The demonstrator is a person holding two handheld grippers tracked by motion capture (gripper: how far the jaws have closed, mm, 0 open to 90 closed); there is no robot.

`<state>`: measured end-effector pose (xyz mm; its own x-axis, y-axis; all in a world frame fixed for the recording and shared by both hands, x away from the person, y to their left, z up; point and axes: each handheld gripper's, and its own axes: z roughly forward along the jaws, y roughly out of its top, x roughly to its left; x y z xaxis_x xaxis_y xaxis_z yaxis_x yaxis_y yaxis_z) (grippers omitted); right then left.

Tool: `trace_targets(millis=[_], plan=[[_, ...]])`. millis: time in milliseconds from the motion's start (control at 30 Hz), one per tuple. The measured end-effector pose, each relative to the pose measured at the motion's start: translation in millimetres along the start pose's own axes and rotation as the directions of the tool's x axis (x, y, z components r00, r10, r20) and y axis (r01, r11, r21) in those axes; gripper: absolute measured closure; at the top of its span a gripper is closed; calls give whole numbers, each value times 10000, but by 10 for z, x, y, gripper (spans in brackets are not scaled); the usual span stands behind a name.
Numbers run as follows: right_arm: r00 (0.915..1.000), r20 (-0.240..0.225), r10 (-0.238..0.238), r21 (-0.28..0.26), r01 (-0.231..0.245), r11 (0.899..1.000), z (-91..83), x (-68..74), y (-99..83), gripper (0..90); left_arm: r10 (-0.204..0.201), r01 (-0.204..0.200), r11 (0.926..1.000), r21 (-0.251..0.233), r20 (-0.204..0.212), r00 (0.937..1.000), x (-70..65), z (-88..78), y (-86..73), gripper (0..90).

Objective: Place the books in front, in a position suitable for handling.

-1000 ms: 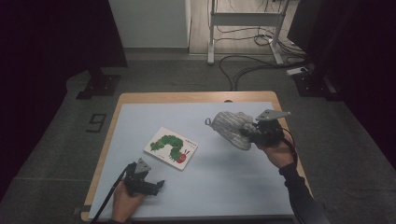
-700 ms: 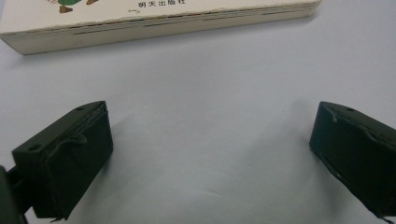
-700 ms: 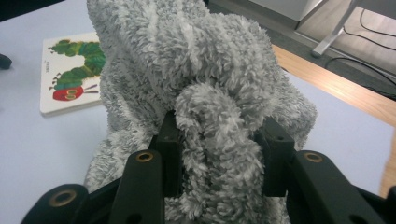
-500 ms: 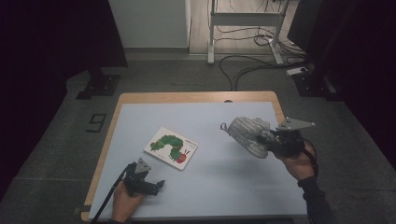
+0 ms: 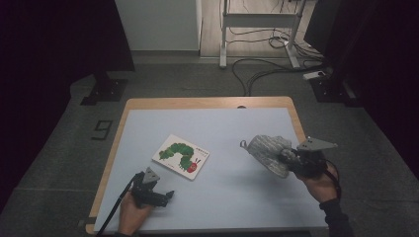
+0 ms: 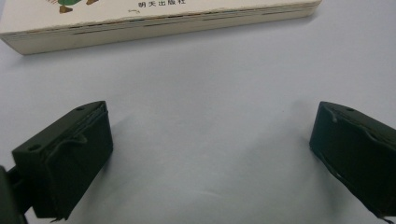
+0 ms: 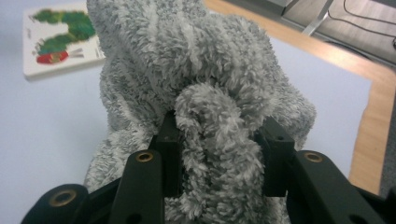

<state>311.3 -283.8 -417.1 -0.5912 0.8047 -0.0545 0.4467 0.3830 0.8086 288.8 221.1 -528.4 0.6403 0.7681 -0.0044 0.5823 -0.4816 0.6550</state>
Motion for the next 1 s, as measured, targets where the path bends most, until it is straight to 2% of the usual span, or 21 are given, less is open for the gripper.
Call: trace_targets(millis=[267, 500, 833, 1000], plan=[[10000, -53, 30, 317, -29, 9995, 202, 75, -257, 596, -22, 22, 10000, -22, -1, 10000, -2, 1, 0, 0], [9995, -167, 277, 560, -267, 9981, 402, 109, -479, 593, -17, 17, 10000, -20, -2, 10000, -2, 1, 0, 0], [9990, -290, 334, 794, -310, 9964, 577, 171, -664, 585, -21, 21, 10000, -21, -1, 10000, -2, 1, 0, 0], [9981, -425, 435, 757, -402, 9963, 608, 177, -738, 565, -22, 22, 10000, -21, 3, 10000, -2, 1, 0, 0]])
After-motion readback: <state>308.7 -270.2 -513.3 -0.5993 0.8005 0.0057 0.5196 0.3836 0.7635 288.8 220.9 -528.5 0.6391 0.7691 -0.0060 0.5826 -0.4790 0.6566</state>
